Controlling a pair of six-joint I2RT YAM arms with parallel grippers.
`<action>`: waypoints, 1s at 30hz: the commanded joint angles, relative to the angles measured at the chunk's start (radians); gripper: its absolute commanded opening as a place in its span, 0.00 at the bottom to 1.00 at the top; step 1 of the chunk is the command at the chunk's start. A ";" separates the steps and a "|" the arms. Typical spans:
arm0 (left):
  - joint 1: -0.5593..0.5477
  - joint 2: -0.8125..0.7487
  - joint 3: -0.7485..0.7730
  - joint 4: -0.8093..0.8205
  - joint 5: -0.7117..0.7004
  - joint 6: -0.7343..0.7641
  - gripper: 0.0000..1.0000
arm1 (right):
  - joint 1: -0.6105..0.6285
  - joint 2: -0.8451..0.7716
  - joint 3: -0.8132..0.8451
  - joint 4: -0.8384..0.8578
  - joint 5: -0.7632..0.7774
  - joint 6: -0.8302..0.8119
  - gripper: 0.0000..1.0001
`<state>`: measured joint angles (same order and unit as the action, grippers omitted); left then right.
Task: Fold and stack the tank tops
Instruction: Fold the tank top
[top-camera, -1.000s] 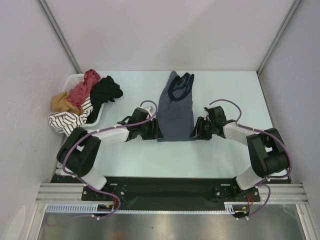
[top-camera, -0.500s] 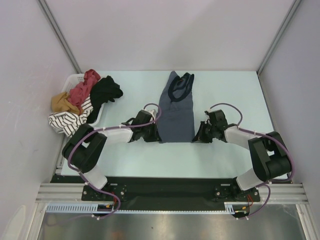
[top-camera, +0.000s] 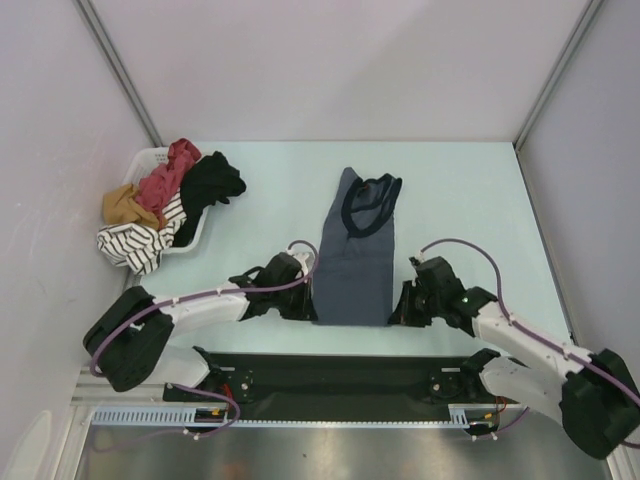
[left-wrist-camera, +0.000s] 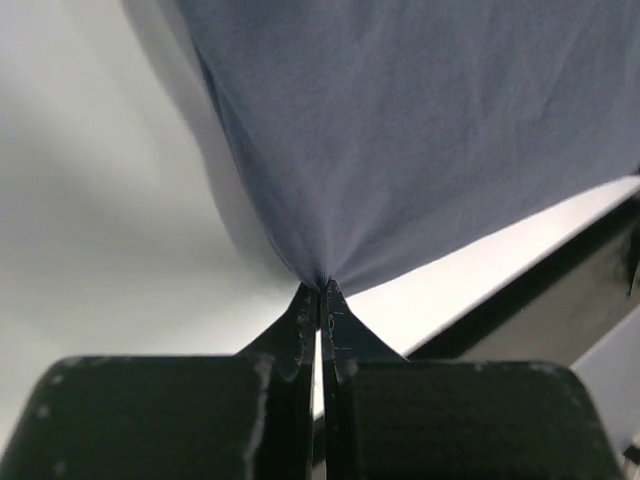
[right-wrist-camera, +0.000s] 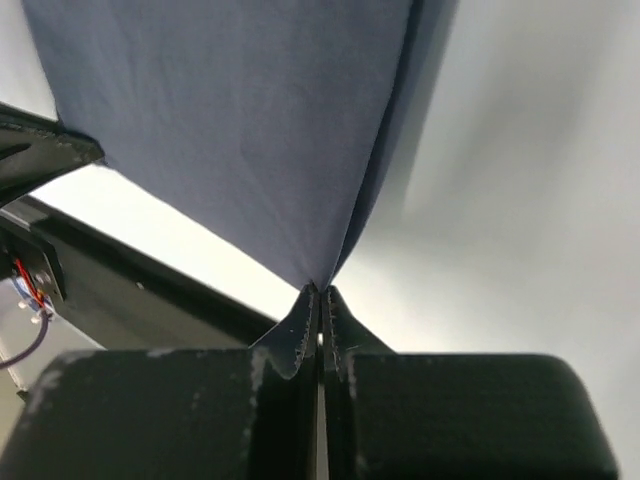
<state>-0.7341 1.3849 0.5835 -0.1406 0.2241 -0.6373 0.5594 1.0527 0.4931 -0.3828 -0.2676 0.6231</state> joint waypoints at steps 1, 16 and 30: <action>-0.063 -0.073 -0.048 -0.042 0.001 -0.047 0.00 | 0.043 -0.132 -0.085 -0.155 0.057 0.124 0.00; -0.107 -0.214 -0.025 -0.186 -0.136 -0.064 0.66 | 0.085 -0.231 0.038 -0.308 0.185 0.113 0.51; 0.052 -0.017 0.248 -0.045 -0.180 0.090 0.58 | -0.052 0.236 0.277 -0.061 0.231 -0.077 0.47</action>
<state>-0.6876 1.3193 0.7937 -0.2672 0.0753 -0.5938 0.5285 1.2259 0.7261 -0.5278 -0.0715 0.6060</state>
